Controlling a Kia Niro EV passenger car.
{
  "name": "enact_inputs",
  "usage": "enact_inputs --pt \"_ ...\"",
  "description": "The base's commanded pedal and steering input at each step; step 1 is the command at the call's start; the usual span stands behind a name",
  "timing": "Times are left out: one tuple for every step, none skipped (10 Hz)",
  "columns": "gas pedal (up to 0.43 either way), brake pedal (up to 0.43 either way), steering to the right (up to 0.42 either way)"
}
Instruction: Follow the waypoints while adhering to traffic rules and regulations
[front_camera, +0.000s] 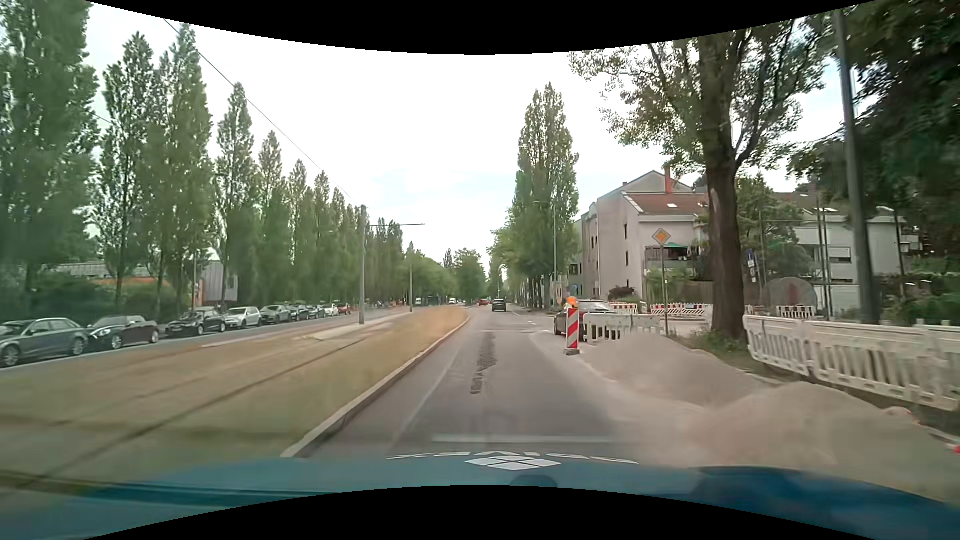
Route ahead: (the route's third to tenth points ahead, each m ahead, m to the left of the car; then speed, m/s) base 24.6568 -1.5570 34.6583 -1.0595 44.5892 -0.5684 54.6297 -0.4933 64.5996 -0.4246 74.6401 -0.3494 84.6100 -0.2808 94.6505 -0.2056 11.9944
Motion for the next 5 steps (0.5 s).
enact_inputs --pt "0.169 0.000 -0.002" --pt "0.169 0.000 -0.002" --pt "0.169 0.000 -0.002" --pt "0.169 0.000 -0.001" --pt "0.169 0.000 -0.002"
